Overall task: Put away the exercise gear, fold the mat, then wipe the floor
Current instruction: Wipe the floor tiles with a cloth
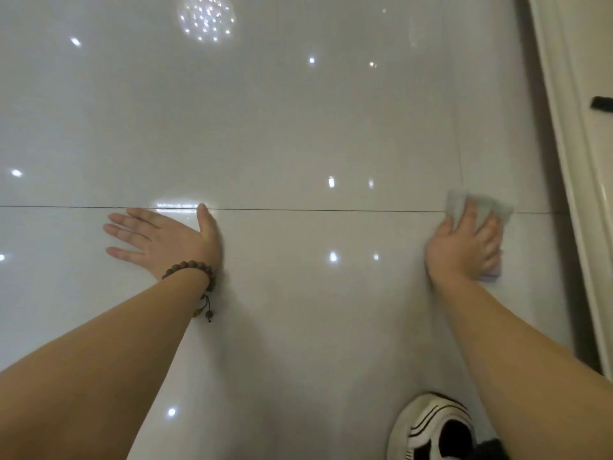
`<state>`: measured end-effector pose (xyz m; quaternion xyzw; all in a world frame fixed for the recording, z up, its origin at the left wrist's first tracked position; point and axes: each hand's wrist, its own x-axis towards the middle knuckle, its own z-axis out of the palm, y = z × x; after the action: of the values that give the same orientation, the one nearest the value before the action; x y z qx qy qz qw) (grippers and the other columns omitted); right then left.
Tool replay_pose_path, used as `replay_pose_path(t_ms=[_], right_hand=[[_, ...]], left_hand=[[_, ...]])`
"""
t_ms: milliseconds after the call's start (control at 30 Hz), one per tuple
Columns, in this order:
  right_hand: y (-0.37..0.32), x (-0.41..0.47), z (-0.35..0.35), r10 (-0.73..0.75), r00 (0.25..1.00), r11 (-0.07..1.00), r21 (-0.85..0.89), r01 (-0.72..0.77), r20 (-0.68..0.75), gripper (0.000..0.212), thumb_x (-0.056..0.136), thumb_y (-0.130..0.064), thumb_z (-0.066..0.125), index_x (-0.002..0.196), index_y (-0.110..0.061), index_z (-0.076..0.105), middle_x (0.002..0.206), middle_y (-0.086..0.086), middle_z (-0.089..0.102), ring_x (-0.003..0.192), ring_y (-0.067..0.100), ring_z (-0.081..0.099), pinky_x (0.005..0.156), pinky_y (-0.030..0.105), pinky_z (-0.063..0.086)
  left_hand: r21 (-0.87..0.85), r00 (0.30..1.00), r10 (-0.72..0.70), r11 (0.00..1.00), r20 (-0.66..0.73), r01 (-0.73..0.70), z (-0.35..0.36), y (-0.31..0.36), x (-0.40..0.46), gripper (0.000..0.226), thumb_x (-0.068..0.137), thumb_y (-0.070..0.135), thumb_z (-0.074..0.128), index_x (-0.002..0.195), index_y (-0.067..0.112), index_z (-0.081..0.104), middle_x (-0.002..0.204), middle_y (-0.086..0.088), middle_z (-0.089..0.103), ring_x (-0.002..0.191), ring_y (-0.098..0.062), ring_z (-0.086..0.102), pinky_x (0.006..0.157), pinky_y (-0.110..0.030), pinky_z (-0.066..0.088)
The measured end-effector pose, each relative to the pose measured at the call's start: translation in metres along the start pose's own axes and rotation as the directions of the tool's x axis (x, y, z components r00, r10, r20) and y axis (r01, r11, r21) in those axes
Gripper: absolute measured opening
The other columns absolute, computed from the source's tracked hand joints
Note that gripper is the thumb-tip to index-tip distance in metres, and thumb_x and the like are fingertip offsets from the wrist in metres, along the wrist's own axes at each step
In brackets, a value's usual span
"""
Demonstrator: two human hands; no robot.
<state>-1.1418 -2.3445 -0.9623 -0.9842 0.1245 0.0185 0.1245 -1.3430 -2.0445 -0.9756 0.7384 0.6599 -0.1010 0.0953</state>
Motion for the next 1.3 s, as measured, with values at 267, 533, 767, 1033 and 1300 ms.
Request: replay_pose_path(t_ms=[267, 533, 767, 1033, 1300], right_hand=[[-0.024, -0.077, 0.026, -0.929, 0.340, 0.344, 0.008, 0.939, 0.144, 0.053, 0.087, -0.039, 0.046, 0.140, -0.036, 0.041, 0.150, 0.008, 0.037, 0.138, 0.030, 0.033, 0.112, 0.046, 0.022], [-0.033, -0.132, 0.033, -0.498, 0.867, 0.867, 0.018, 0.498, -0.016, 0.056, 0.085, -0.044, 0.038, 0.141, -0.035, 0.041, 0.152, 0.011, 0.033, 0.140, 0.035, 0.027, 0.112, 0.053, 0.019], [-0.040, -0.068, 0.029, -0.974, 0.104, 0.114, 0.038, 0.993, 0.202, 0.050, 0.093, -0.047, 0.036, 0.142, -0.038, 0.036, 0.153, 0.007, 0.033, 0.141, 0.031, 0.027, 0.114, 0.046, 0.014], [-0.081, -0.221, 0.052, -0.948, 0.293, 0.306, 0.106, 0.946, 0.124, 0.053, 0.086, -0.036, 0.045, 0.139, -0.036, 0.043, 0.150, 0.010, 0.036, 0.139, 0.034, 0.028, 0.113, 0.052, 0.019], [-0.195, -0.191, 0.073, -0.803, 0.576, 0.592, 0.094, 0.800, 0.152, 0.051, 0.091, -0.041, 0.040, 0.142, -0.037, 0.038, 0.155, 0.008, 0.028, 0.142, 0.032, 0.020, 0.114, 0.054, 0.014]], left_hand=[[-0.023, 1.000, 0.013, 1.000, 0.020, -0.012, -0.001, -0.001, 0.000, 0.099, 0.084, 0.066, 0.020, 0.148, -0.008, 0.002, 0.156, -0.029, 0.000, 0.145, -0.042, -0.006, 0.114, -0.063, -0.002], [-0.008, 1.000, 0.019, 1.000, 0.011, -0.019, -0.004, 0.001, -0.002, 0.100, 0.085, 0.067, 0.018, 0.148, -0.009, 0.001, 0.156, -0.030, -0.002, 0.145, -0.043, -0.006, 0.114, -0.063, 0.000], [-0.120, 0.981, 0.176, 0.979, 0.083, -0.165, -0.016, -0.026, -0.001, 0.096, 0.091, 0.065, 0.026, 0.150, -0.003, -0.006, 0.157, -0.024, -0.010, 0.146, -0.036, -0.012, 0.116, -0.058, -0.005], [-0.014, 0.995, -0.099, 0.995, -0.010, 0.099, -0.020, -0.228, -0.002, 0.093, 0.093, 0.062, 0.026, 0.149, -0.005, -0.003, 0.158, -0.022, -0.006, 0.147, -0.031, -0.010, 0.112, -0.066, -0.001], [0.016, 0.995, -0.086, 0.996, 0.049, 0.085, -0.011, -0.239, 0.008, 0.098, 0.086, 0.071, 0.006, 0.149, -0.002, -0.010, 0.158, -0.022, -0.010, 0.146, -0.033, -0.013, 0.111, -0.068, -0.001]])
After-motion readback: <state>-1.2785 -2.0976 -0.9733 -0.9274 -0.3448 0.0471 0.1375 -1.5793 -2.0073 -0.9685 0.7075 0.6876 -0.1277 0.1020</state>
